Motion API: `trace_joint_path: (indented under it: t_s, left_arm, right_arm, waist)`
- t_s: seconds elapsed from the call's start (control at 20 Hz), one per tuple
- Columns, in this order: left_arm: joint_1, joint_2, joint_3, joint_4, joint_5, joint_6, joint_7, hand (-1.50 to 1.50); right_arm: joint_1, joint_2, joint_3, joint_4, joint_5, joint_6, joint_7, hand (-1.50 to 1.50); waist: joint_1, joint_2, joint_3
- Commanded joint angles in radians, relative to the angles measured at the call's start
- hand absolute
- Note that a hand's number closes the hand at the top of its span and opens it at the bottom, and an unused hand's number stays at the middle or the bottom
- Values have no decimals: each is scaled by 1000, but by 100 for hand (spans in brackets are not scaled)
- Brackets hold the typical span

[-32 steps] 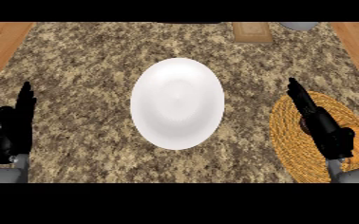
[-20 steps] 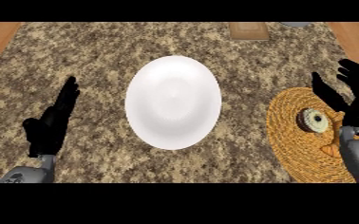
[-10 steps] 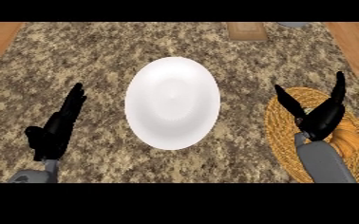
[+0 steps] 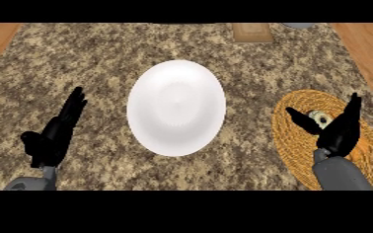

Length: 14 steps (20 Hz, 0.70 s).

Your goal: Pick the cupcake from the placemat and place it in the plate

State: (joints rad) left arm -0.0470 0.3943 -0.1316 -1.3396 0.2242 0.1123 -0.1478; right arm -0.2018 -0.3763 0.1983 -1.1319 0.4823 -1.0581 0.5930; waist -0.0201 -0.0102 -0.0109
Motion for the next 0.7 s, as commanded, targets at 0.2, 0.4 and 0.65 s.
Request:
trace_joint_path:
  t_s: [0.2,0.4,0.65]
  left_arm:
    - [17,14,27,14,27,-33,1,0]
    - [15,-17,15,21,-5,-6,-30,0]
    - [-4,-52,-13,11,-40,28,-10,0]
  right_arm:
    - [-21,-79,78,-148,126,335,454,-150]
    - [-24,-80,99,-275,191,481,688,-150]
    - [-8,-120,65,-449,218,641,851,-150]
  waist:
    - [-11,-6,1]
    - [-7,-2,5]
    - [-12,-1,7]
